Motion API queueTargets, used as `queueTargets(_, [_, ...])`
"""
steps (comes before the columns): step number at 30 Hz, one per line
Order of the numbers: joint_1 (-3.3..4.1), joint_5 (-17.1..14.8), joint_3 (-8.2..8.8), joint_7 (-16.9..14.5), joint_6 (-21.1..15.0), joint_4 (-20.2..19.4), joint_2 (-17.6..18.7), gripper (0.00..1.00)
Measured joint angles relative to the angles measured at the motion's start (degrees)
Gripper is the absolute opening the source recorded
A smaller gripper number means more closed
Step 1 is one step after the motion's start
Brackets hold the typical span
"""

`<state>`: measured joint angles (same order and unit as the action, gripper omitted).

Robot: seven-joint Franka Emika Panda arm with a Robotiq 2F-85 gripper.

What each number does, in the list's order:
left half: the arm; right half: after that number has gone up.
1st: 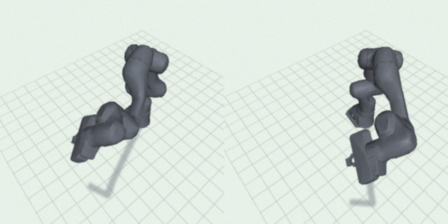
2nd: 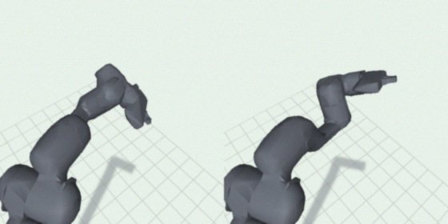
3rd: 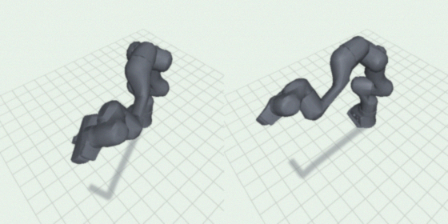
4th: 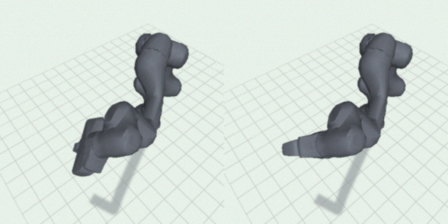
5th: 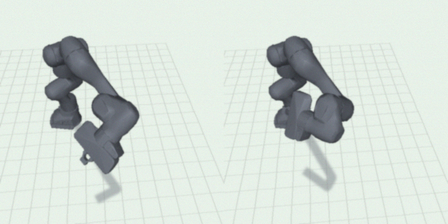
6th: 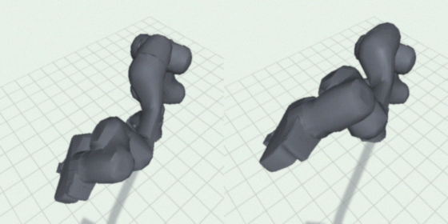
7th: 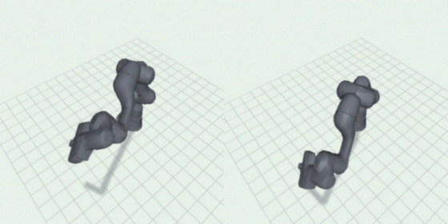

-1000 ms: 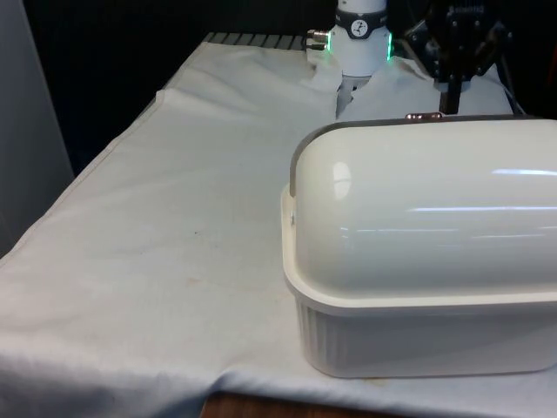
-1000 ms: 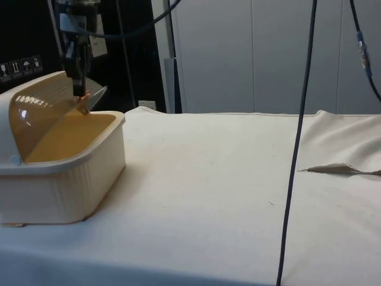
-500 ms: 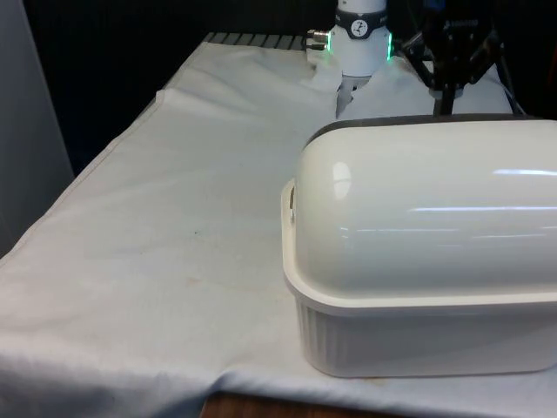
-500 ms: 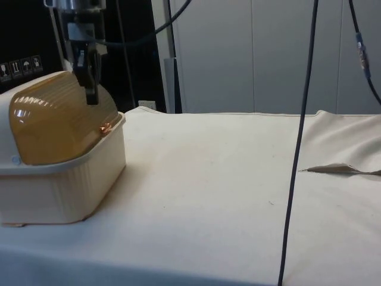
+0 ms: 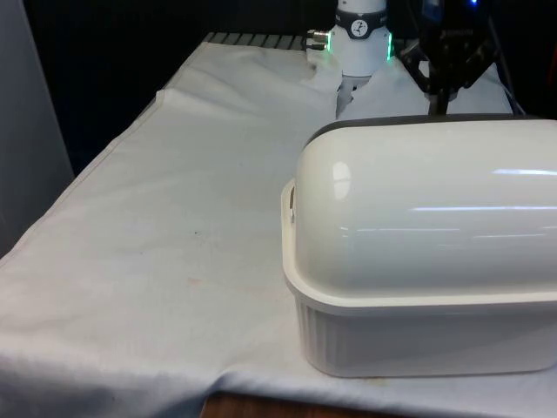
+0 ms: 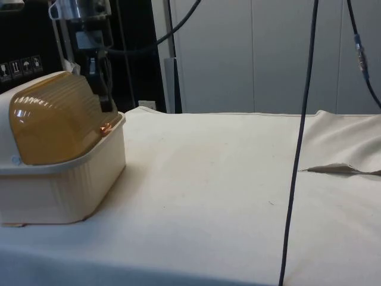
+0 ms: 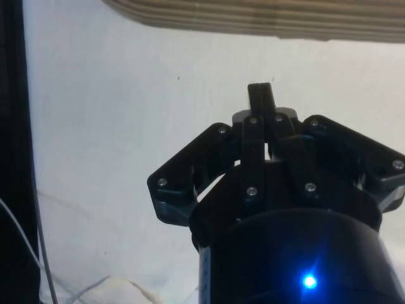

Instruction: Open the lid, then close it.

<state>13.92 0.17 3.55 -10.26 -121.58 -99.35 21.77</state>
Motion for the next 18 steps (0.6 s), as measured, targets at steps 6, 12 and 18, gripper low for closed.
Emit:
queueTargets(6, [0.00, 0.0, -0.23, -0.1, 0.6, -2.2, -1.1, 0.00])
queueTargets(12, [0.06, 0.0, -0.34, -0.1, 0.1, -6.0, -4.0, 0.00])
queueTargets(18, [0.06, 0.1, -0.34, -0.1, -0.8, -10.1, -7.1, 0.00])
